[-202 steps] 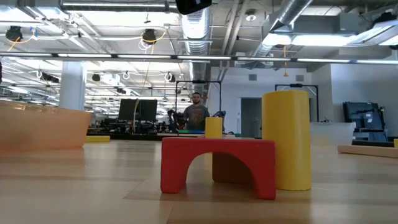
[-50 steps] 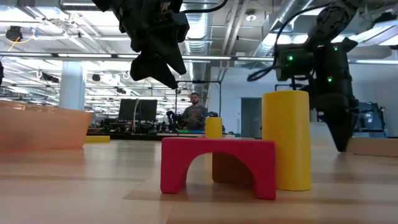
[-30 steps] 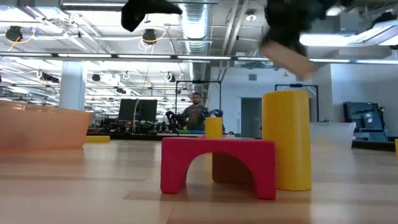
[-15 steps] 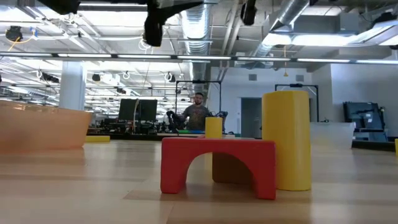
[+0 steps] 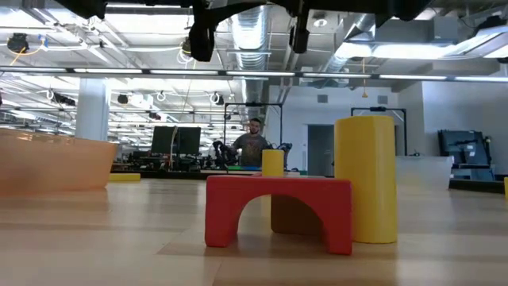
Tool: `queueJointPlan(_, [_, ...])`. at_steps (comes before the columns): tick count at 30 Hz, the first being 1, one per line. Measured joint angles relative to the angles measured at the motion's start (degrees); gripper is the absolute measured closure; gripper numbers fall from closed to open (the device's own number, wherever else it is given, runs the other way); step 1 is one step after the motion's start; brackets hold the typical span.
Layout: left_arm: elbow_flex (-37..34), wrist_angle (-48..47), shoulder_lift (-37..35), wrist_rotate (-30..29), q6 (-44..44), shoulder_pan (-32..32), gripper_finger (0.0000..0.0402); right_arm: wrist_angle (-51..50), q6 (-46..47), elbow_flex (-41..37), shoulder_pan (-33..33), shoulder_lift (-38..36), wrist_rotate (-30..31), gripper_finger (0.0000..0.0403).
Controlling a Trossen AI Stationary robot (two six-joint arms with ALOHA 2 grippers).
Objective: Sort & place blocks by color
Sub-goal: Put the brown block into the orange bin
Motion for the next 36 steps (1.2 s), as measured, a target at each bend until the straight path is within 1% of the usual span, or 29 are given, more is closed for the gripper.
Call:
queueJointPlan(2, [0.02,-0.02,0.0,0.01,0.36,0.0,0.028,0.83,0.18,0.07,0.0,0.44,-0.28,0.0355])
queueJointPlan(6, [0.0,-0.47,0.02,1.21,0.54,0.04,0.0371,1.77,-0.58,0.14,0.01,0.67,-2.07,0.0341])
queueJointPlan(9, [0.0,-2.39,-0.24,2.05,0.94,0.18,0.0376,1.12,0.05,0.14,-0.04,0.58,-3.78,0.0308])
queueJointPlan(12, [0.37,-9.49,-3.27,3.84,1.44,0.71,0.0376,0.6,0.27,0.06,-1.01,0.41,-5.46,0.0262])
queueJointPlan(14, [1.76,-18.19,-6.27,4.05,2.16,1.03,0.0376,0.77,0.23,-0.02,-2.22,-0.24,-7.91,0.023])
queueJointPlan(16, [4.2,-29.85,-10.21,3.98,3.83,1.24,0.0376,1.03,0.23,0.02,-3.81,-0.51,-11.12,0.0199])
queueJointPlan(18, [8.31,-43.77,-13.95,3.73,5.02,1.55,0.0376,-1.35,0.29,-0.05,-5.6,-1.3,-15.11,0.0175])
queueJointPlan(20, [13.04,-61.0,-17.05,3.21,4.49,1.55,0.0376,-3.41,0.06,0.14,-6.92,-1.7,-17.19,0.0159])
queueJointPlan(22, [17.56,-78.35,-18.56,2.86,0.49,1.22,0.0376,-8.42,-0.88,-0.04,-7.56,-2.54,-18.17,0.0153])
queueJointPlan(24, [21.19,-93.53,-19.26,2.5,-5.62,0.33,0.0376,-11.45,-2.27,-0.06,-7.53,-2.84,-18.03,0.0151])
queueJointPlan(27, [22.96,-110.37,-19.42,1.87,-17.03,-1.6,0.0375,-15.69,-4.28,0.0,-6.7,-2.92,-17.89,0.0155])
queueJointPlan(29, [22.28,-118.43,-19.02,1.89,-24.62,-3.23,0.0373,-16.44,-4.53,0.0,-6.05,-2.89,-17.9,0.0158])
queueJointPlan(31, [20.86,-123.2,-18.48,2.5,-31.95,-4.52,0.0373,-16.39,-5.37,0.0,-5.44,-2.91,-17.69,0.0161])
queueJointPlan(34, [17.28,-123.61,-18.34,7.24,-39.31,-5.05,0.0374,-16.69,-6.23,0.0,-4.6,-2.91,-16.15,0.0164])
queueJointPlan(36, [14.45,-122.0,-18.33,10.84,-41.48,-5.03,0.0373,-16.4,-6.24,0.0,-4.53,-2.91,-16.05,0.0164])
